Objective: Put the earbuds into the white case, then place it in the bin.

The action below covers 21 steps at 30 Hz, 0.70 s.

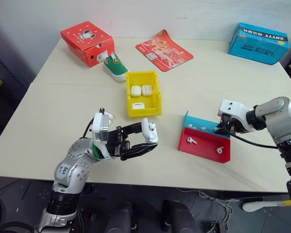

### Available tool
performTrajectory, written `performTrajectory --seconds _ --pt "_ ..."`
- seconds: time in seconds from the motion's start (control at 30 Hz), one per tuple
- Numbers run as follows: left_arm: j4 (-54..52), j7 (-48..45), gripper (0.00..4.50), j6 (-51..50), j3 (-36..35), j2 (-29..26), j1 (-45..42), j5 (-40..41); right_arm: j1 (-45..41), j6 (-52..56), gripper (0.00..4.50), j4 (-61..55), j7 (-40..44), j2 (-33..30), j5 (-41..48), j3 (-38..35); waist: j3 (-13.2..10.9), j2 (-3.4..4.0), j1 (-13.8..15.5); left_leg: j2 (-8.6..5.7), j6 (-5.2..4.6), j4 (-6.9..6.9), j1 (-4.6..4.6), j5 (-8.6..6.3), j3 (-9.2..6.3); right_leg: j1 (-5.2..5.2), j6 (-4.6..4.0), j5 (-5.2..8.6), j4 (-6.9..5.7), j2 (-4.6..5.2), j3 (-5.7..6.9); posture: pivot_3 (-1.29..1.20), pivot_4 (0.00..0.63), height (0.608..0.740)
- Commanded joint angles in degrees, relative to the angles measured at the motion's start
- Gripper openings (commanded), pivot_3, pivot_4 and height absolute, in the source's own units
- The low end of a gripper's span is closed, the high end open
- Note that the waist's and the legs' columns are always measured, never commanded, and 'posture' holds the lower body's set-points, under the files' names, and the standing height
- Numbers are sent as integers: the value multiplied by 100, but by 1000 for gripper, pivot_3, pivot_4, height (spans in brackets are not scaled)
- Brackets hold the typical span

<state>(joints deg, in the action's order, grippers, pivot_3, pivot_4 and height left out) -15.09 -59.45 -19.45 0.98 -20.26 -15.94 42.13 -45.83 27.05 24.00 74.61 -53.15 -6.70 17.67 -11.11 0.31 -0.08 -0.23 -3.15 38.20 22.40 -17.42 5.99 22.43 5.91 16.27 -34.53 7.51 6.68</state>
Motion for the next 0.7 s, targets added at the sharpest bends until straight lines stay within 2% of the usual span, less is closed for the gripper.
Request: performTrajectory --seconds 0.03,0.1,0.3,0.4,0.53,0.6,0.7 --pt "-186 -8 2820 41 -37 -6 -35 65 152 68 818 -48 34 64 -43 40 0 0 -1 0 0 0 0 0 0 0 0 0 0 0 0 0 150 740" --pt "-182 -11 2820 42 -37 -6 -36 64 171 74 432 -74 10 65 -36 15 0 0 -2 0 0 0 0 0 1 0 0 0 0 0 0 0 150 740" --pt "-181 -37 2820 47 -20 0 -30 68 280 144 432 -344 79 -117 100 -231 0 0 1 0 1 0 0 0 0 0 0 0 0 0 0 0 150 740" --pt "-135 -79 2820 49 -15 -1 -81 72 288 -140 432 -581 278 -228 692 -911 -1 1 7 0 0 0 1 0 0 2 0 0 0 0 -1 0 150 740" --pt "-3 -163 2820 117 -29 55 -220 79 636 -839 432 -1143 507 -105 1885 -2081 -3 3 16 0 -2 -2 5 1 2 5 0 0 0 -1 1 0 150 740" --pt "89 -193 2820 141 -27 108 -308 80 851 -330 432 -1809 596 163 2850 -2653 -3 2 17 0 -1 -3 3 1 0 3 0 0 1 -3 2 0 150 740" --pt "283 -235 2820 227 -5 249 -494 47 1079 1148 432 -3071 -170 782 4565 -3406 -6 -3 6 2 -2 -3 2 1 -5 0 1 -1 0 -3 3 0 150 740"
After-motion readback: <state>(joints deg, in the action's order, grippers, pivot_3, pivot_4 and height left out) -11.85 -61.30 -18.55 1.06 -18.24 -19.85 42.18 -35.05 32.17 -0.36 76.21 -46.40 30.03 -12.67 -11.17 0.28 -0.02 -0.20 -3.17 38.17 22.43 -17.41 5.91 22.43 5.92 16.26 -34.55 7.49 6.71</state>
